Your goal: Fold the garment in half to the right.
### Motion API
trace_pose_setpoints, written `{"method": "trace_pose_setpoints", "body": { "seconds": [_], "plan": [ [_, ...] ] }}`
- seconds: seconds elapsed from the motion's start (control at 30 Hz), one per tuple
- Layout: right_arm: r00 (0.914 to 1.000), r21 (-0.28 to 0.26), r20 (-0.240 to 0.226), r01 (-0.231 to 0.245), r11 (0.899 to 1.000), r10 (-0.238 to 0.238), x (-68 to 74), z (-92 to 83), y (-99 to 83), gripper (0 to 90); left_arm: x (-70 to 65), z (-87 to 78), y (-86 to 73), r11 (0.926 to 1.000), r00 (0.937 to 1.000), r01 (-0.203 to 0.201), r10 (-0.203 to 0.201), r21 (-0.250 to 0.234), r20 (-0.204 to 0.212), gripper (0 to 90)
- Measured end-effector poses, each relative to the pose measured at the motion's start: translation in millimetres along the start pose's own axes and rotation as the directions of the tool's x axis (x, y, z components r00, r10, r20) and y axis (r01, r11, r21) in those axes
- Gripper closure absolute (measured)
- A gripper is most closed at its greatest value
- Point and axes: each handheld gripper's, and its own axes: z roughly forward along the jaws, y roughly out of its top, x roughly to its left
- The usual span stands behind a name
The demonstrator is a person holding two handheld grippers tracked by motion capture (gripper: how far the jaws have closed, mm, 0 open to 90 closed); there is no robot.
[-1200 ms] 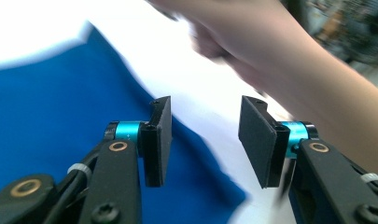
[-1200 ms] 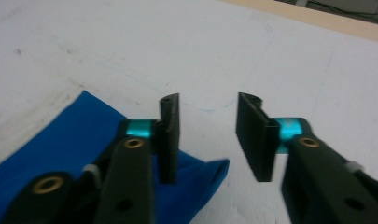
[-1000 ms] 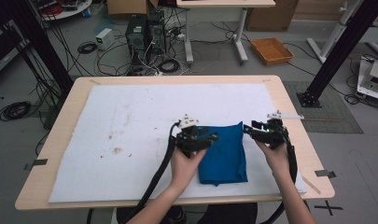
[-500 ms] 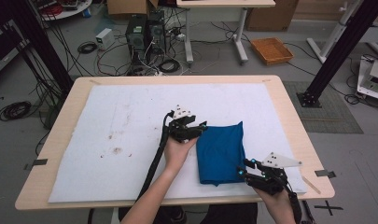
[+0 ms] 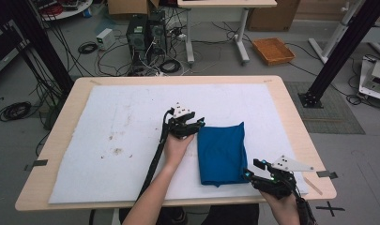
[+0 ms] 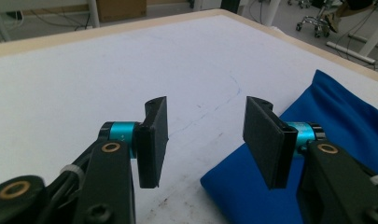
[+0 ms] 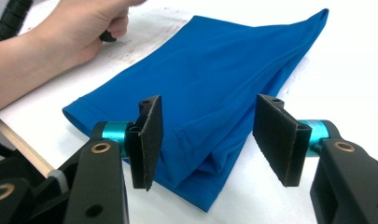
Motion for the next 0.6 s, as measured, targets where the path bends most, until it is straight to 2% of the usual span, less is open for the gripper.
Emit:
{"method": "trace_pose_setpoints", "body": {
  "seconds": [0.13,0.23,0.33,0.37,0.47,0.6],
  "plan": [
    [0.9999,0.005,0.009,0.013,1.0,-0.013,4.3,4.0,-1.1,44.0,2.6,1.3,-3.5,0.9994,0.9996,0.021,-0.021,0.028,0.017,49.6],
    [0.9994,0.004,0.018,0.029,1.0,-0.029,7.0,2.4,-3.1,49.9,4.3,0.8,-4.0,0.999,0.9994,0.033,-0.033,0.032,0.01,50.0],
    [0.9994,0.001,0.021,0.028,1.0,-0.028,7.9,-0.2,-3.9,56.1,6.0,1.3,-4.9,0.9986,0.9988,0.043,-0.044,0.03,0.021,54.2],
    [0.9991,-0.001,0.025,0.033,0.999,-0.033,8.8,-0.9,-4.3,61.0,5.8,1.3,-4.7,0.9988,0.9989,0.043,-0.043,0.026,0.017,54.9],
    [0.9981,-0.005,0.036,0.051,0.999,-0.051,11.7,-2.4,-4.3,66.0,6.5,-0.4,-3.8,0.9986,0.9985,0.051,-0.051,0.012,0.022,55.3],
    [0.9985,-0.01,0.029,0.046,0.999,-0.046,11.7,-2.7,-4.0,62.6,7.5,-1.4,-4.1,0.9978,0.9975,0.066,-0.066,-0.002,0.027,54.1]
  ]
}}
